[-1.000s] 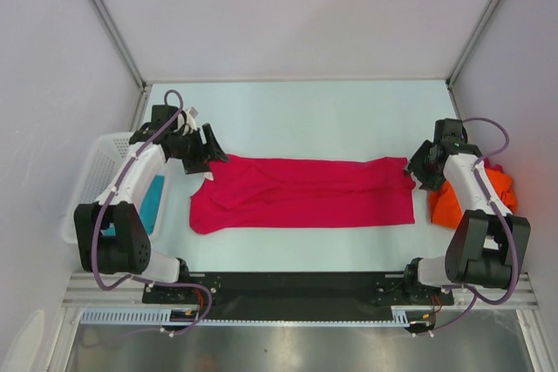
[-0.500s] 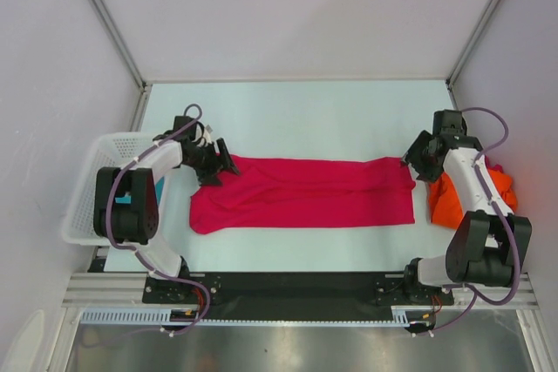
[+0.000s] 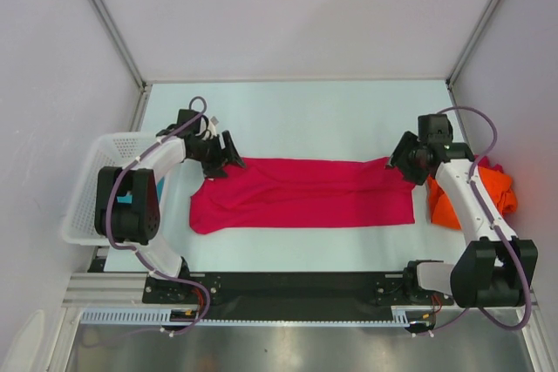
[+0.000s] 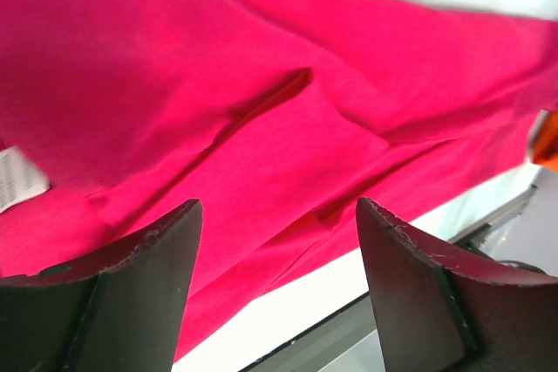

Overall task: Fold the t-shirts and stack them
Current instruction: Fold the other side of the tshirt into a rectangle

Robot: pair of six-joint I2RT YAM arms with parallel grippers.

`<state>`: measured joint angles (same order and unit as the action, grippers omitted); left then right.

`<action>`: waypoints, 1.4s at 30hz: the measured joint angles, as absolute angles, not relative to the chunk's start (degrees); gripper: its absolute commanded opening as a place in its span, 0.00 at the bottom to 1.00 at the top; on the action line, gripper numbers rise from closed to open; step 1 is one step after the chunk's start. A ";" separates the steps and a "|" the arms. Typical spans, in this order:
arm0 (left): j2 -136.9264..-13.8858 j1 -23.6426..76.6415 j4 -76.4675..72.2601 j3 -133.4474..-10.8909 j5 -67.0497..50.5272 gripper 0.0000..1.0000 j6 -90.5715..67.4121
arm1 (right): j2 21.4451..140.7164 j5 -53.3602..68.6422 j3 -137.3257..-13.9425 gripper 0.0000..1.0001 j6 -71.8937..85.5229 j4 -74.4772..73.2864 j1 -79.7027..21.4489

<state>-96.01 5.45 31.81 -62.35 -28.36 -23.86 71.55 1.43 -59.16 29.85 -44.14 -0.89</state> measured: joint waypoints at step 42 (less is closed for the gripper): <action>-102.43 11.11 17.23 -59.40 -28.58 0.73 -28.71 | 66.15 3.92 -53.60 0.62 31.53 -42.87 -8.08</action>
